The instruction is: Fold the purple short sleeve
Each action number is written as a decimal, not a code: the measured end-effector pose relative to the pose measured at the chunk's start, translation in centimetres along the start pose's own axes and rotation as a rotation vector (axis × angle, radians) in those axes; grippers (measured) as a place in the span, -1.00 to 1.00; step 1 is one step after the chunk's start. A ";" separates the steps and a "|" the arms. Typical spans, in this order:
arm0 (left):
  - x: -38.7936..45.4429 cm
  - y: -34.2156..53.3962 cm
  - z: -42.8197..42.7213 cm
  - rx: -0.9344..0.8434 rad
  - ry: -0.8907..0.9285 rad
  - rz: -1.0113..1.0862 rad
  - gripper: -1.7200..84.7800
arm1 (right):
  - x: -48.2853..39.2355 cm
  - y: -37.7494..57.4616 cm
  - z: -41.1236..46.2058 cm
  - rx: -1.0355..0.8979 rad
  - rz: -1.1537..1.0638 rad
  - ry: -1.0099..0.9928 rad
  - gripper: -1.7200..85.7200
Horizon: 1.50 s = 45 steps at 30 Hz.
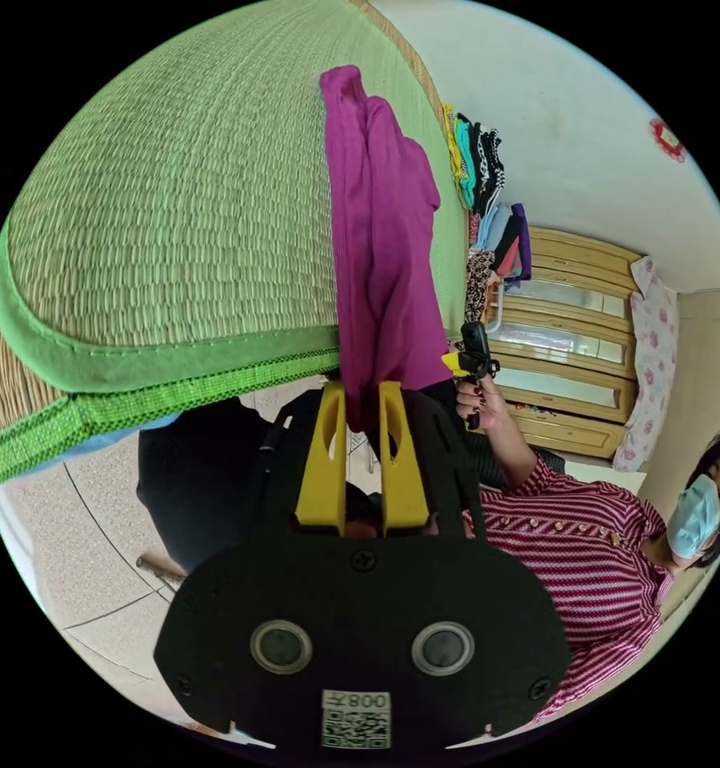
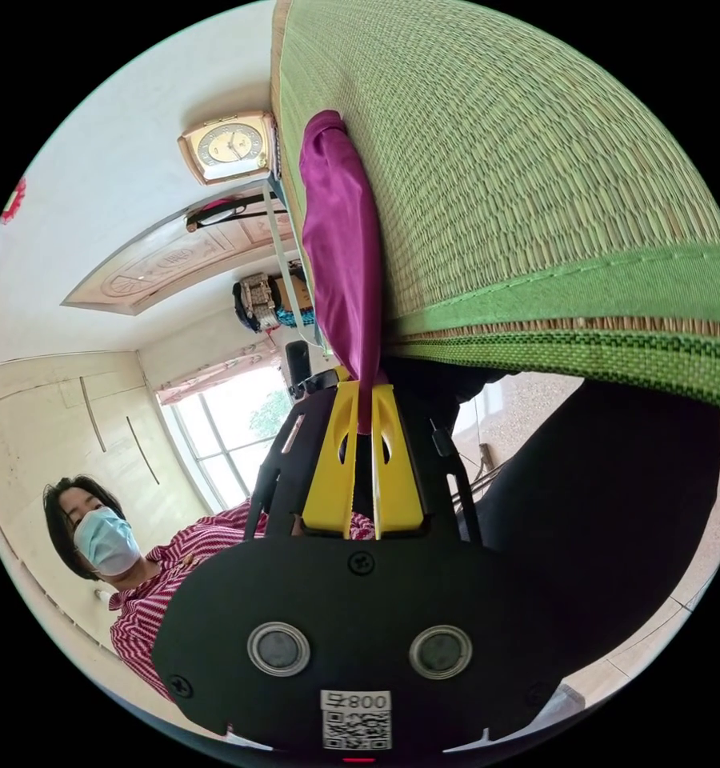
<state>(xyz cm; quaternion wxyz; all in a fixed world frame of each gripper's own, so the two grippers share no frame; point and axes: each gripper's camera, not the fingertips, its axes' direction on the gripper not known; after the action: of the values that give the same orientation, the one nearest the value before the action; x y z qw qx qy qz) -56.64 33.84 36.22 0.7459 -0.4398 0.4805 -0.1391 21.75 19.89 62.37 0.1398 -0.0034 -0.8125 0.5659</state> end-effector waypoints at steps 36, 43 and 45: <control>26.4 23.9 1.2 0.404 0.166 0.644 -0.87 | -5.2 25.0 -6.2 0.157 -0.698 -0.200 -0.92; 27.7 25.8 4.0 0.405 0.191 0.666 -0.86 | -2.5 27.9 -6.1 0.186 -0.714 -0.244 -0.92; 28.0 26.4 5.0 0.404 0.200 0.672 -0.86 | -2.1 28.5 -6.0 0.187 -0.721 -0.247 -0.92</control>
<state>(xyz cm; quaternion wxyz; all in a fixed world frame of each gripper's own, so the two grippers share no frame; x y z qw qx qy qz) -44.13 33.92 -0.52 0.7708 -0.0872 0.6308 -0.0215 20.79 35.27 37.59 0.2306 0.3629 -0.7172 0.5485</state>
